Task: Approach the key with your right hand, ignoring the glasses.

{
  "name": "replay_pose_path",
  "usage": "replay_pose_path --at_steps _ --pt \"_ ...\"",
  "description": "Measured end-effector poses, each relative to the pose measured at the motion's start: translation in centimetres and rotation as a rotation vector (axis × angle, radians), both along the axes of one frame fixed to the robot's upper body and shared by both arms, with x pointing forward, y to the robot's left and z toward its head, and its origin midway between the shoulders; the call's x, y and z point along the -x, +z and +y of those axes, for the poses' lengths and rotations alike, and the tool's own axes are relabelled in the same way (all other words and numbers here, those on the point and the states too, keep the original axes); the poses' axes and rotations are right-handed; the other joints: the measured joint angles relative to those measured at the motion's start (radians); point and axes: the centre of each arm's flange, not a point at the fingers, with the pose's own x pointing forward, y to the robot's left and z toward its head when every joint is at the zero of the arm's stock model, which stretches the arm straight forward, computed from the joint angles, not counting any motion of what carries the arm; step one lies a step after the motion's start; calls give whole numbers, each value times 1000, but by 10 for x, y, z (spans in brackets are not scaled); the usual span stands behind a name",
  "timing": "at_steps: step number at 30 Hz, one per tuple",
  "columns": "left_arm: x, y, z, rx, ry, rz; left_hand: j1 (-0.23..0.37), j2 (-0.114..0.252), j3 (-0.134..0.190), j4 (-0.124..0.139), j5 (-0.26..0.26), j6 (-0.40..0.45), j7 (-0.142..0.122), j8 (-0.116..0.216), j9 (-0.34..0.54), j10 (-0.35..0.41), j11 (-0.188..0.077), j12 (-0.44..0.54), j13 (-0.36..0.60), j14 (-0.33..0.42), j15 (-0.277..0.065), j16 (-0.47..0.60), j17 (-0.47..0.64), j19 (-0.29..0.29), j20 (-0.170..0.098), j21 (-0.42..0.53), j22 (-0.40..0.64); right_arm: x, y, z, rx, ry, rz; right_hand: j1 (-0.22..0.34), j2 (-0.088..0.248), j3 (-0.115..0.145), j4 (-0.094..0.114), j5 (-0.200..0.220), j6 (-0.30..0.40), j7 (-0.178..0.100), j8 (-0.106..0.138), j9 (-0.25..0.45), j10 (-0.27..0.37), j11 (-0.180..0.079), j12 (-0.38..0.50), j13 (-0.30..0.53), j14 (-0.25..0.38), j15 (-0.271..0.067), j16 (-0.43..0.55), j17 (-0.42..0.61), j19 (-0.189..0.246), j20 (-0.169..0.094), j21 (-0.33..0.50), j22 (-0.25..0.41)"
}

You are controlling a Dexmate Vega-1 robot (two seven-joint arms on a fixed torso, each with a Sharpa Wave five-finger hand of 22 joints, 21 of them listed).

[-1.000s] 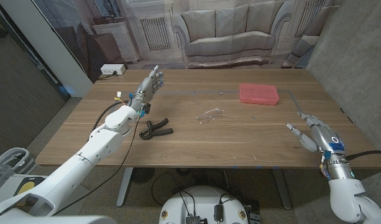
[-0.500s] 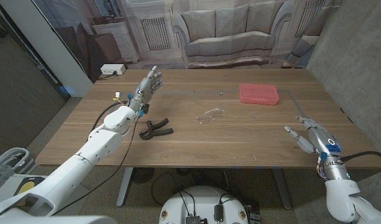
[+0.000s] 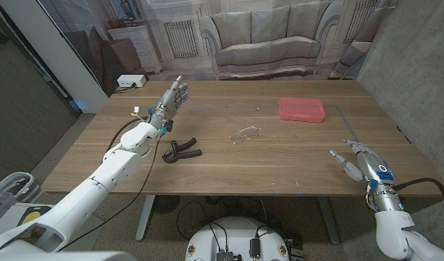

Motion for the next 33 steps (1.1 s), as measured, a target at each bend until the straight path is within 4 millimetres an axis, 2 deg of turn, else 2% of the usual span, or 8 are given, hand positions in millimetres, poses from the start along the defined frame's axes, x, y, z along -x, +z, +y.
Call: replay_pose_path --at_steps 24,33 --pt "8 -6 6 10 13 3 2 2 0 0 -4 0 0 0 0 0 0 0 0 0 0 0 0 0 0 -8 0 -12 -20 -2 -14 -14 21 0 0 -3 -3 8 14 -14 0 0 14 -14 0 0 11 0 0 0 11 0 -6 0" --pt "10 -8 6 9 14 6 2 2 0 0 -4 0 0 0 0 0 0 0 0 0 0 0 0 0 0 -8 0 -12 -25 -4 -22 -15 23 4 4 -3 -3 8 16 -16 0 0 20 -8 0 0 18 0 0 0 11 0 -10 0"
